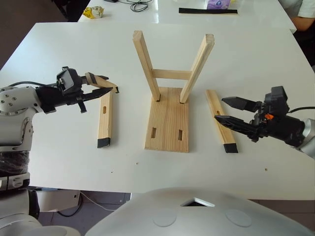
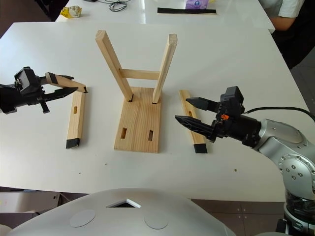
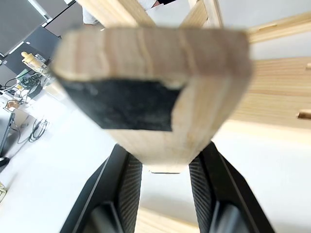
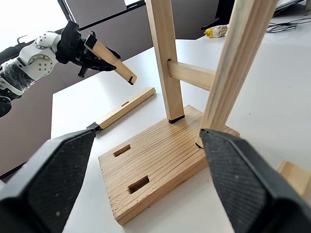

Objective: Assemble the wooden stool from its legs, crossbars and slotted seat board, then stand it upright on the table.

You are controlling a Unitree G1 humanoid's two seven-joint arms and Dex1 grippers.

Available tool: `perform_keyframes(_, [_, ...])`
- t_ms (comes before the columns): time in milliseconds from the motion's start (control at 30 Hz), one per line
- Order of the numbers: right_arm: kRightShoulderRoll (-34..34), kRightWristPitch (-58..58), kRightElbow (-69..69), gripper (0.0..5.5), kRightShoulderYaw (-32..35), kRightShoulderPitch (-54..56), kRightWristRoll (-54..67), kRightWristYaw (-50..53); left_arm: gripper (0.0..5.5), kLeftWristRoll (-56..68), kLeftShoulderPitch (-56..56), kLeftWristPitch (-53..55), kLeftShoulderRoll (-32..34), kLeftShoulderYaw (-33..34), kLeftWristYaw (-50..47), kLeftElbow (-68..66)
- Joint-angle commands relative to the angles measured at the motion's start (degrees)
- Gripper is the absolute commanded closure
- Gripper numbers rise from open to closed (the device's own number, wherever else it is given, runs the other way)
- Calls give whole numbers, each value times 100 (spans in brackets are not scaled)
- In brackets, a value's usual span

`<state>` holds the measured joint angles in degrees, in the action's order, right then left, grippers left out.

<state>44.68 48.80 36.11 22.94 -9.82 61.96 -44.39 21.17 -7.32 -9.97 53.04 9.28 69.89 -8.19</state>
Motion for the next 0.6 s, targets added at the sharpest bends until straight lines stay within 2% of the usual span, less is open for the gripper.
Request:
perform_keyframes(33, [117,-3,-16,155,28,139,60,86,420,-106,-16,-693,-3,-40,546,-733])
perform_keyframes(300, [116,-40,50,155,44,30,56,178,420,-267,-229,-1125,21,-30,831,-1688])
perform_keyframes(600, [276,-4,-110,155,35,237,122,115,420,-216,156,-1155,-22,5,830,-1568])
